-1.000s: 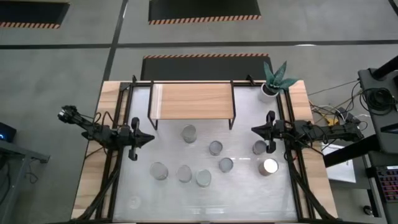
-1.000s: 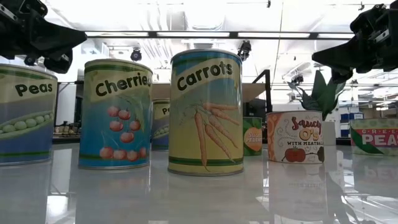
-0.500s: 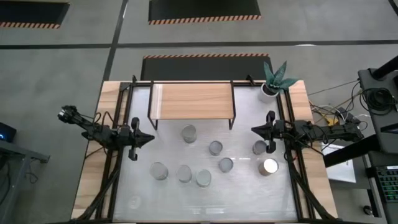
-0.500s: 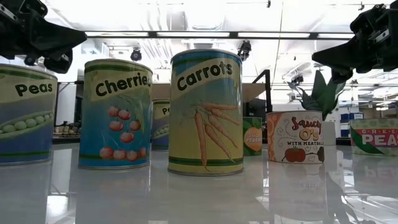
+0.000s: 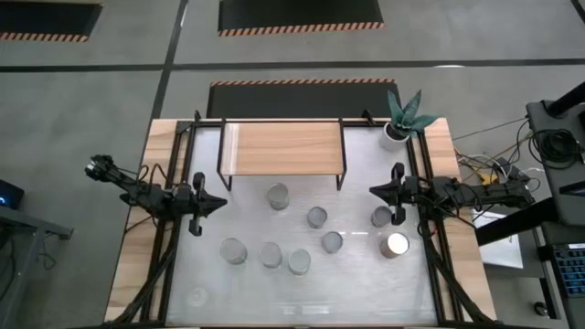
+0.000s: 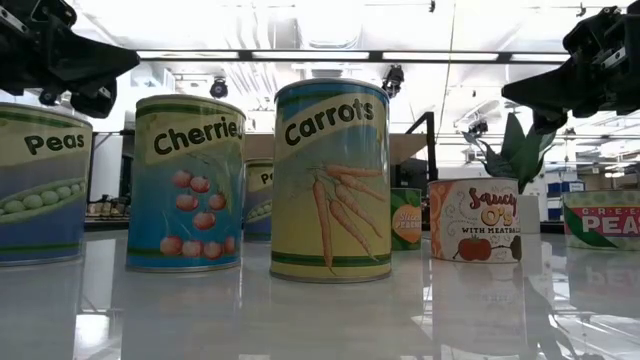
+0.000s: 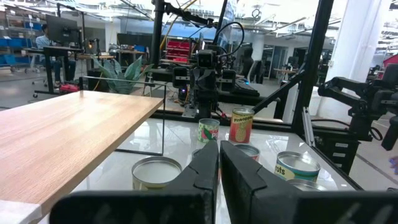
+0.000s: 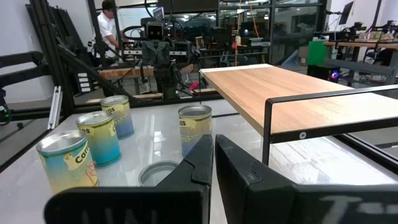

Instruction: Pick and place cans onto a shelf

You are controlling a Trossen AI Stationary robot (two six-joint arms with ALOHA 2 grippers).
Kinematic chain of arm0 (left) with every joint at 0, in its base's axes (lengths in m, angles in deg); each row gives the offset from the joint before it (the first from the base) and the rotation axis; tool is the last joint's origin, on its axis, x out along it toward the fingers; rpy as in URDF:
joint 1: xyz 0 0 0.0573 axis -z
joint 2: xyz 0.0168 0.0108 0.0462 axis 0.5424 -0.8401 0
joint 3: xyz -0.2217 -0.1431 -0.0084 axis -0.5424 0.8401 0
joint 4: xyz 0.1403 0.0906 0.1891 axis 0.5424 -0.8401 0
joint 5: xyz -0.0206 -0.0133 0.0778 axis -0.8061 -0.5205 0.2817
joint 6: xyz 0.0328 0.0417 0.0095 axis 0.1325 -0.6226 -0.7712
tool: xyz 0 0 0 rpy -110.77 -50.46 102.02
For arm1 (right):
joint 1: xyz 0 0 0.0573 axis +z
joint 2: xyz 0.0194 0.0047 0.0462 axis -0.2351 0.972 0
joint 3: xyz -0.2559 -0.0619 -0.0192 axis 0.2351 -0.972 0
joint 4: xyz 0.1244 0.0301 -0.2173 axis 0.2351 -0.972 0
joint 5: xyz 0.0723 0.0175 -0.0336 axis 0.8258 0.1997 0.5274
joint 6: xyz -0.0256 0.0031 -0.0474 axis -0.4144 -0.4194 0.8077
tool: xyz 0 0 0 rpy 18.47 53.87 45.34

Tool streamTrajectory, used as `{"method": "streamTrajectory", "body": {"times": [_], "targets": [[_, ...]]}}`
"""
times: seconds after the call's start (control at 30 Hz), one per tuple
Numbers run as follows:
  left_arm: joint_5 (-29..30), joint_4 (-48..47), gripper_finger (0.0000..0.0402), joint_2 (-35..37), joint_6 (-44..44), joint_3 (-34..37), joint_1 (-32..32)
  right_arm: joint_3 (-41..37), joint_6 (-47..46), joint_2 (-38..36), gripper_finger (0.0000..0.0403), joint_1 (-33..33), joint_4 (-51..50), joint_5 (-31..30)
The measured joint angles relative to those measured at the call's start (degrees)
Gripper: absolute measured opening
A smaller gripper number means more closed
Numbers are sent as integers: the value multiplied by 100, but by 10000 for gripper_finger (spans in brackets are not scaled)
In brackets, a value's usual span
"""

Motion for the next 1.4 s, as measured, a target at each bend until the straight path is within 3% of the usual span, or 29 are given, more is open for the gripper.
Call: {"method": "streamTrajectory", "body": {"times": [0.63, 0.9, 1.23, 1.4], "targets": [[48, 81, 0, -2, 4, 0, -1, 2, 4, 0, 9, 1, 0, 0], [154, 653, 0, -11, 771, 0, -12, 1, -73, 1, 9, 1, 2, 0], [174, 2373, 0, -83, 158, 0, -12, 0, 560, 0, 9, 0, 839, -89], [-38, 3464, 0, -410, 3, 0, -16, 0, 1197, 46, 9, -3, 2200, -454]]}}
